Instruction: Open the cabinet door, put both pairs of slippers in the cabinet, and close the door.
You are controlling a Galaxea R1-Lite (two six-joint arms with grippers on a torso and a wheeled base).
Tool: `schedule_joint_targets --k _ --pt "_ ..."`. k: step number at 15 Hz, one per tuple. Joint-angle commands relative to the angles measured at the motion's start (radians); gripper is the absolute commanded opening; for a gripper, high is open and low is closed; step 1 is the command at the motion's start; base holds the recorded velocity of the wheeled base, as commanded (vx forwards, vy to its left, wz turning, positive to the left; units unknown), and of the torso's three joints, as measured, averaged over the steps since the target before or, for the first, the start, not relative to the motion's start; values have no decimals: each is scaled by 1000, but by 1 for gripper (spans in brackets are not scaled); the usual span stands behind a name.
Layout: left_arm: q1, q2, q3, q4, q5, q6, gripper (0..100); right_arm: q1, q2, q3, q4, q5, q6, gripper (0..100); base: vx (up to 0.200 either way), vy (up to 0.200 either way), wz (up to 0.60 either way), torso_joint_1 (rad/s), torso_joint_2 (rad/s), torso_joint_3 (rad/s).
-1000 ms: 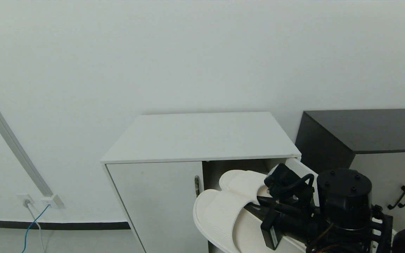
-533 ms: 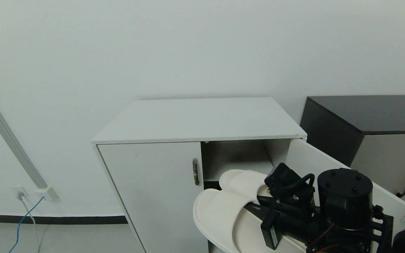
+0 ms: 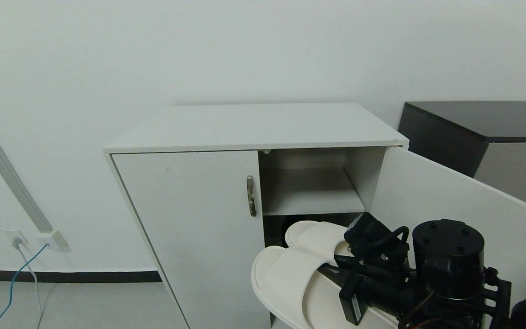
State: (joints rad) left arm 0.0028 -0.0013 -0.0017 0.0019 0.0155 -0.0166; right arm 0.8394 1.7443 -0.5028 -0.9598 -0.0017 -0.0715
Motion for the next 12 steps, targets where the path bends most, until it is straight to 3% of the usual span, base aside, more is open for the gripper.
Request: schedule_joint_targets --k 1,8,12 --pt "0 1 0 1 1 0 0 0 1 0 0 0 -1 0 0 0 0 -129 461 334" --pt "0 1 0 1 1 0 0 -9 6 -2 0 2 1 0 0 0 0 -80 455 371" --pt "0 1 0 1 1 0 0 -17 15 -2 0 5 1 0 0 0 0 1 49 35"
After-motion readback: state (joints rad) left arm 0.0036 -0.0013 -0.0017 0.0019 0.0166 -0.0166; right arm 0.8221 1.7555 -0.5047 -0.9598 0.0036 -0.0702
